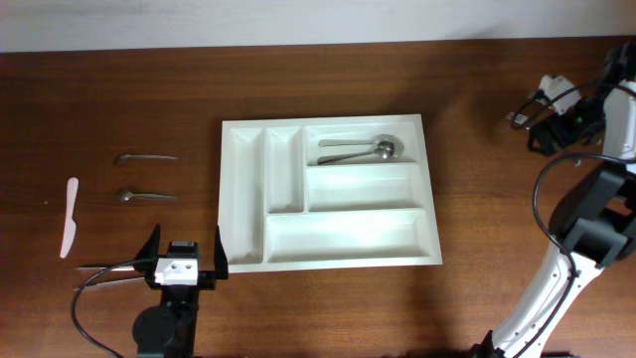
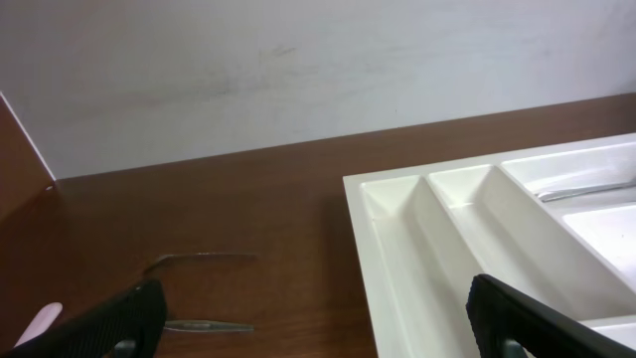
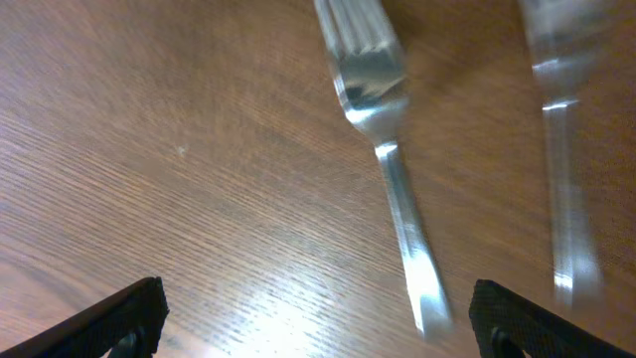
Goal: Pack container
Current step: 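Move the right gripper over a silver fork on the right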
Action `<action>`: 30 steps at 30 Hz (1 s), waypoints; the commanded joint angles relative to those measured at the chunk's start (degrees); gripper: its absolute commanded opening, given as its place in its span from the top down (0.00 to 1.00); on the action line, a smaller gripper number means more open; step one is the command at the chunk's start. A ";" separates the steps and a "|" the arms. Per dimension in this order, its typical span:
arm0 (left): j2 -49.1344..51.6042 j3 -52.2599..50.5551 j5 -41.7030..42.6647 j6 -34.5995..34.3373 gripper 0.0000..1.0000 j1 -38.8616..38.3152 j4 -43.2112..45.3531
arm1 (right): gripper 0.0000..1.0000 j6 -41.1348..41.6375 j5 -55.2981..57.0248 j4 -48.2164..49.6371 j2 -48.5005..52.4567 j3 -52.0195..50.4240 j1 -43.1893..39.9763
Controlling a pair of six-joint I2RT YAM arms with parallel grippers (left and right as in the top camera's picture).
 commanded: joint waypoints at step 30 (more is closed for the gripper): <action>-0.07 -0.13 -0.61 0.70 0.01 0.31 0.13 | 0.01 -6.16 2.58 3.02 6.60 0.17 -2.27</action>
